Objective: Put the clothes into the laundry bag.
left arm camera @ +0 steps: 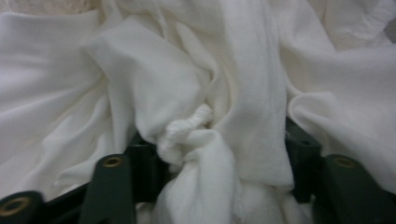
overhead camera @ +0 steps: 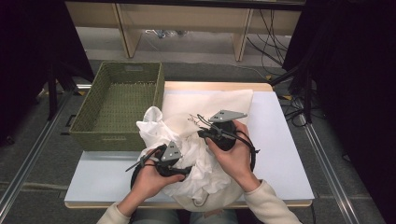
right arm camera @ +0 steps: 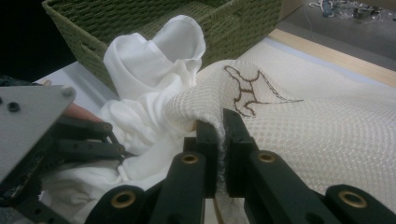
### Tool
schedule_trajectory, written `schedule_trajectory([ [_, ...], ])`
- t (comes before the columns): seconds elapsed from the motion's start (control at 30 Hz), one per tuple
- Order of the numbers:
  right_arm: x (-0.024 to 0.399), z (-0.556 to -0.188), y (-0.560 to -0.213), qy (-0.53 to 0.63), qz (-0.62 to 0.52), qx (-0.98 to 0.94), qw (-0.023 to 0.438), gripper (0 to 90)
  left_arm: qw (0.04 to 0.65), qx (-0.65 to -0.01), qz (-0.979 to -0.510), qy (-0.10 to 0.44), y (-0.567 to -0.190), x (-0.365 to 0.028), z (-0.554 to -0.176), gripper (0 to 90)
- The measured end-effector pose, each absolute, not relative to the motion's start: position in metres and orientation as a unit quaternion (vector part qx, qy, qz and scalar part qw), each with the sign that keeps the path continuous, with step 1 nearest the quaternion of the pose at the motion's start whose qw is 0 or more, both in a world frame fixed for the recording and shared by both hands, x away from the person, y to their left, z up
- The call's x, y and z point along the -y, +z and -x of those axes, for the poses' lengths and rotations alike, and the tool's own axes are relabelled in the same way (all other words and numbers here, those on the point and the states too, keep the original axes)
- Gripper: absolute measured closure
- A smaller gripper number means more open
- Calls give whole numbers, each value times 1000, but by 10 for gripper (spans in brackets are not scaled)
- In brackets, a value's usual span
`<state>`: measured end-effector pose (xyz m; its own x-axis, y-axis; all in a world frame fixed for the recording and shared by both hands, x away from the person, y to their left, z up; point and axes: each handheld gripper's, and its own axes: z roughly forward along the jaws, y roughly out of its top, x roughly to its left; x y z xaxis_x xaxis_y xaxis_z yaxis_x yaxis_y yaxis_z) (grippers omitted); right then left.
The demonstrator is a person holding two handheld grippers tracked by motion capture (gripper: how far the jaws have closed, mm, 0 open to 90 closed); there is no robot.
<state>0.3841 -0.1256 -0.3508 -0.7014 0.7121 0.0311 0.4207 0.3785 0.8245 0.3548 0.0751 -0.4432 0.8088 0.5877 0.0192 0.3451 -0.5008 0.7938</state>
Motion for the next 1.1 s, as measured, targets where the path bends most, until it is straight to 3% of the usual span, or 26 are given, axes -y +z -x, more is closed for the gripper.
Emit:
schedule_trajectory([
  [0.13,123,-383,-352,434,-349,-815,159,876,430,-282,-844,155,-441,-75,-358,700],
  [0.33,120,-380,-351,437,-340,-817,163,876,494,-297,-805,146,-424,-76,-354,761],
  [0.6,119,-369,-340,458,-337,-804,172,879,514,-270,-793,182,-383,-64,-349,762],
  [0.83,119,-368,-338,461,-320,-813,158,880,484,-283,-806,191,-401,-53,-379,751],
  [0.93,115,-371,-346,448,-330,-817,151,877,469,-291,-810,199,-420,-51,-399,717],
  [1.07,120,-382,-354,432,-344,-818,159,873,484,-304,-796,199,-431,-43,-404,568],
  [1.1,120,-382,-354,432,-344,-818,159,873,486,-302,-795,200,-430,-43,-402,568],
])
